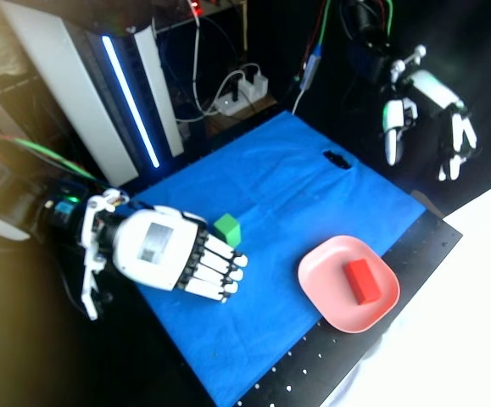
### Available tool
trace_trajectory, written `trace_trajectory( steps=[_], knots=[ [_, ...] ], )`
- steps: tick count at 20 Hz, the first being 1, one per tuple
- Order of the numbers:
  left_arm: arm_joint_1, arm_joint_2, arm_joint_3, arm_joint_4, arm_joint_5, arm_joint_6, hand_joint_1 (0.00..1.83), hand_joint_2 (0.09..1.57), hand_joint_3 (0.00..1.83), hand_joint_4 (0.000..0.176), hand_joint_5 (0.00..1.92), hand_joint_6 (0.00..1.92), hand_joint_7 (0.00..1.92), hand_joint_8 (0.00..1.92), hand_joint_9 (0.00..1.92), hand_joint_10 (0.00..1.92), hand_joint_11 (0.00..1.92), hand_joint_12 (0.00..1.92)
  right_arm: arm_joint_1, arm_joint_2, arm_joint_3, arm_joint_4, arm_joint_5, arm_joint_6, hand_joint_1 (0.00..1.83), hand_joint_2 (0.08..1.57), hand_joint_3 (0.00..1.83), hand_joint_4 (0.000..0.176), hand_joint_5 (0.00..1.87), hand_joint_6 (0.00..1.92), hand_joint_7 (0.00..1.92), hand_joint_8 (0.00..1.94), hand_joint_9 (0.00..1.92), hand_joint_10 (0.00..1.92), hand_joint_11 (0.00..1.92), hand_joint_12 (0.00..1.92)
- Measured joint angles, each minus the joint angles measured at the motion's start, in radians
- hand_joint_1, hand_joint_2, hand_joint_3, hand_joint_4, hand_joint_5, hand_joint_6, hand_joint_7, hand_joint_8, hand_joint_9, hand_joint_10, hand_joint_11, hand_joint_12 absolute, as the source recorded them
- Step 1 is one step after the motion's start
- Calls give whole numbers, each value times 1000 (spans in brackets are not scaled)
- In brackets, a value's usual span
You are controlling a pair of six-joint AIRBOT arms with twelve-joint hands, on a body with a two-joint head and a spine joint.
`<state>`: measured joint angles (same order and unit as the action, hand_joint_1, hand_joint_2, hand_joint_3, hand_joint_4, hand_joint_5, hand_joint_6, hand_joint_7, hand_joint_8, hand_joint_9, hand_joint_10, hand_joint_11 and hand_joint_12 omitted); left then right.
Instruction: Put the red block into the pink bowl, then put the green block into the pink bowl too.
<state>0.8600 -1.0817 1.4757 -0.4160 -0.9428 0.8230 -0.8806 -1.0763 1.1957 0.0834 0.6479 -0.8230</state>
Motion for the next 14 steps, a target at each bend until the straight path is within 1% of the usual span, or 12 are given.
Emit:
trace_trajectory(
  steps=[1,2,4,6,7,8,9,10,11,12,14],
  knots=[
    [1,6,-4,1,-19,0,972,963,1,0,678,1,913,3,936,5,425,1201,0,-1,0,0,3,0,782,962,0,0,650,11,730,5,713,5,327,1042],
    [3,8,-4,-1,-31,0,982,962,0,0,685,3,917,4,928,1,419,1197,0,-2,0,0,4,0,799,963,0,0,660,10,723,1,699,1,292,1068],
    [16,8,-4,-8,-35,1,1000,972,1,0,674,0,911,1,910,0,403,1153,0,-5,2,1,6,0,791,948,0,0,685,18,736,8,748,21,359,1103],
    [20,6,-7,-6,-24,1,973,973,1,0,648,0,923,4,945,15,441,1165,2,-12,8,2,14,0,799,940,0,0,715,27,769,18,789,36,378,1114],
    [24,6,-7,-3,-24,1,990,969,0,0,650,2,943,11,968,23,473,1177,5,-16,10,3,18,-1,814,944,0,0,727,30,779,20,786,33,374,1108],
    [24,6,-7,-3,-25,1,985,965,0,0,645,0,948,12,972,25,482,1181,6,-19,13,2,21,-1,823,952,0,0,746,23,813,17,822,38,423,1091],
    [24,6,-7,-4,-24,1,988,963,0,0,646,1,949,11,957,18,471,1175,10,-21,13,3,21,-1,857,948,0,0,769,18,858,19,874,52,453,1153],
    [24,6,-7,-8,-24,1,999,969,0,0,646,1,946,9,956,17,465,1170,12,-23,14,6,22,0,816,948,0,0,762,12,851,11,877,51,450,1164],
    [24,6,-7,-7,-26,2,1010,980,4,0,639,0,935,3,951,14,464,1174,14,-24,14,6,29,-1,820,940,0,0,757,8,852,10,882,52,449,1164],
    [27,6,-7,-8,-26,3,1025,979,1,0,646,1,932,1,947,12,435,1212,16,-26,14,6,28,0,861,935,0,0,754,5,853,7,861,39,408,1177],
    [31,2,-7,-13,-20,13,1028,981,1,0,654,2,931,1,955,14,426,1251,16,-29,16,5,32,0,874,936,0,0,758,5,858,7,861,37,409,1179]
  ],
)
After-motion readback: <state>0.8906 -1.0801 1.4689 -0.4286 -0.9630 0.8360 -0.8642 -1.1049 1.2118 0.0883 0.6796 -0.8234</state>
